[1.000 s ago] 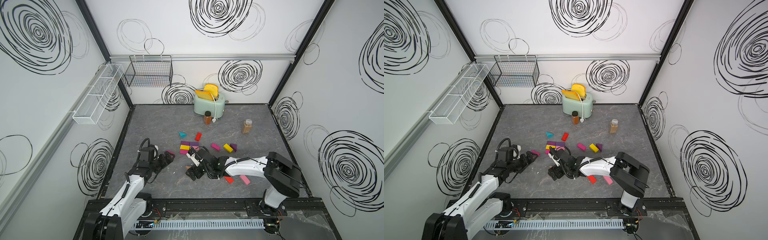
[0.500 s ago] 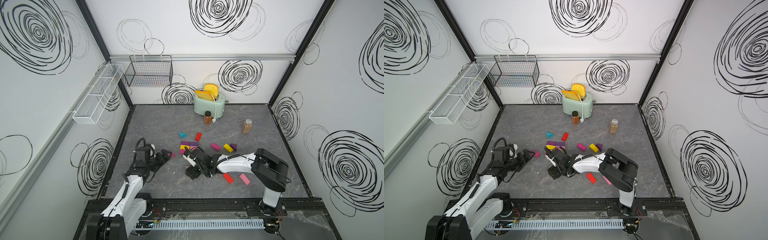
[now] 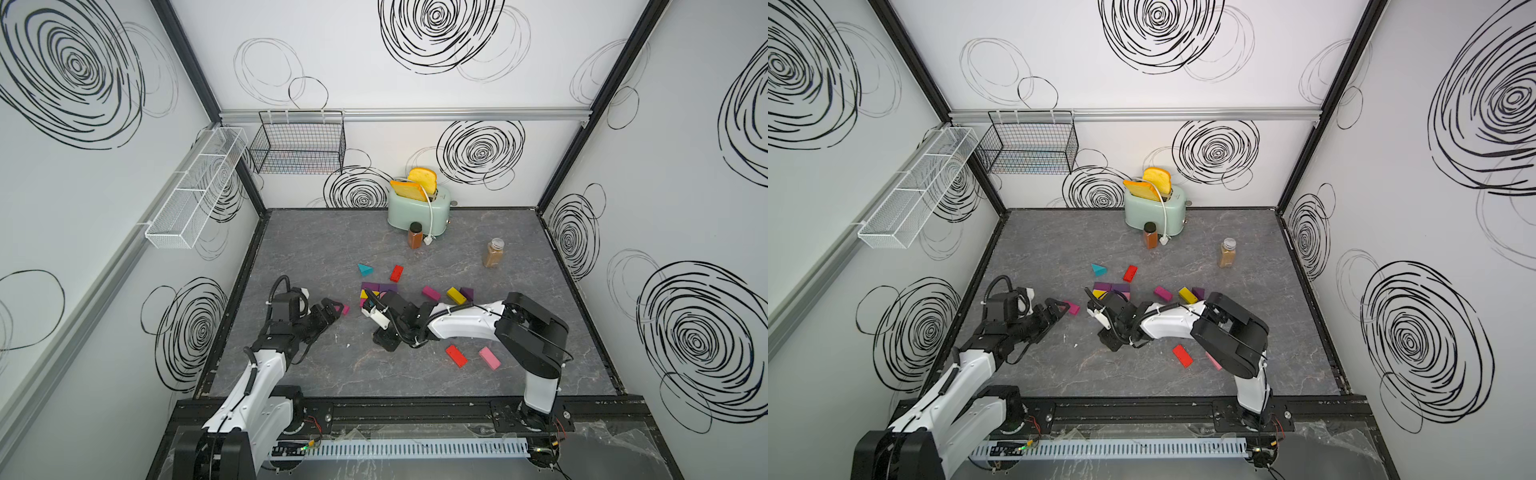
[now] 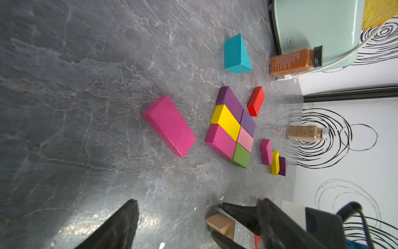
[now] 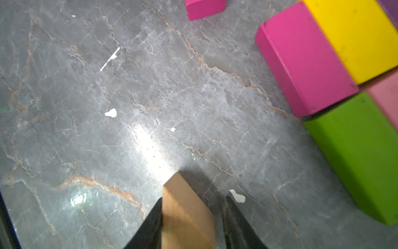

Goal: Assemble a piece of candy with building blocks
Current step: Pick up the building block from the center of the board, then place the building block at the center of the board.

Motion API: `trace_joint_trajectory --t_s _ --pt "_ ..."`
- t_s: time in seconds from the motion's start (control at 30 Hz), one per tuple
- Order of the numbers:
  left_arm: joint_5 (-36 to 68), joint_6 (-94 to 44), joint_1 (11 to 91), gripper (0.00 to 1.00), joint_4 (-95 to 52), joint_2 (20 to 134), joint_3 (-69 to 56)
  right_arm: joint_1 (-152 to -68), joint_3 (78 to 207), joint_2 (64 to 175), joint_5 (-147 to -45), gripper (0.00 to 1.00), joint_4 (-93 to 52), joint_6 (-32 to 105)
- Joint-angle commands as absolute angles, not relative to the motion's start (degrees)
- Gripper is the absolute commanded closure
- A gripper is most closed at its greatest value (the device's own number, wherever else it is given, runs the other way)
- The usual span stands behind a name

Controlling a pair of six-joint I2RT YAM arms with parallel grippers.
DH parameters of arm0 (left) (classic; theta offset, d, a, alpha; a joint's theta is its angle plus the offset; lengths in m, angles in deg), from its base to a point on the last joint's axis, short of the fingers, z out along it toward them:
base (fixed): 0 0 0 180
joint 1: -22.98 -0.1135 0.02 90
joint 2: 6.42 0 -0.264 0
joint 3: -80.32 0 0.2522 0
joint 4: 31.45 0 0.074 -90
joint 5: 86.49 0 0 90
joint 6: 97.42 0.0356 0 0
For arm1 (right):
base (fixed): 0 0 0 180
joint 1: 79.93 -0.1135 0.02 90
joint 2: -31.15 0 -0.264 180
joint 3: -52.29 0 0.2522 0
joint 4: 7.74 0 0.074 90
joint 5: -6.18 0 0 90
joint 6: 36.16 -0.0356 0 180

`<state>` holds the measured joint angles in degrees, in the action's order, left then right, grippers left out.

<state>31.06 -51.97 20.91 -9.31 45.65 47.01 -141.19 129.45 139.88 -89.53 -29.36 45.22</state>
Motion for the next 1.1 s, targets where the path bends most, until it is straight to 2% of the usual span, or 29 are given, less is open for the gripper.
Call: trace_joint_trajectory --t_s 0.0,0.13,0.43,0.8,1.07 --pt "31.8 -51.3 20.3 0.09 -12.2 45.8 46.1 -140.9 132.0 140.8 -88.8 0.61 -33.9 50.7" --pt "31.8 -51.3 20.2 0.09 -12.2 45.7 46.2 -140.7 133.1 140.8 -89.0 0.68 -35.0 54.0" --pt "32.0 -51.2 20.3 0.09 -12.1 44.9 46.1 -139.2 138.8 143.4 -90.2 0.73 -37.7 66.1" --pt "32.0 -51.2 20.3 0.09 -12.3 44.6 46.2 -136.8 143.5 147.1 -90.8 0.72 -40.0 71.2" --pt "32.2 -51.2 20.2 0.09 -12.3 44.6 46.1 -136.8 143.4 146.9 -90.2 0.66 -38.9 71.3"
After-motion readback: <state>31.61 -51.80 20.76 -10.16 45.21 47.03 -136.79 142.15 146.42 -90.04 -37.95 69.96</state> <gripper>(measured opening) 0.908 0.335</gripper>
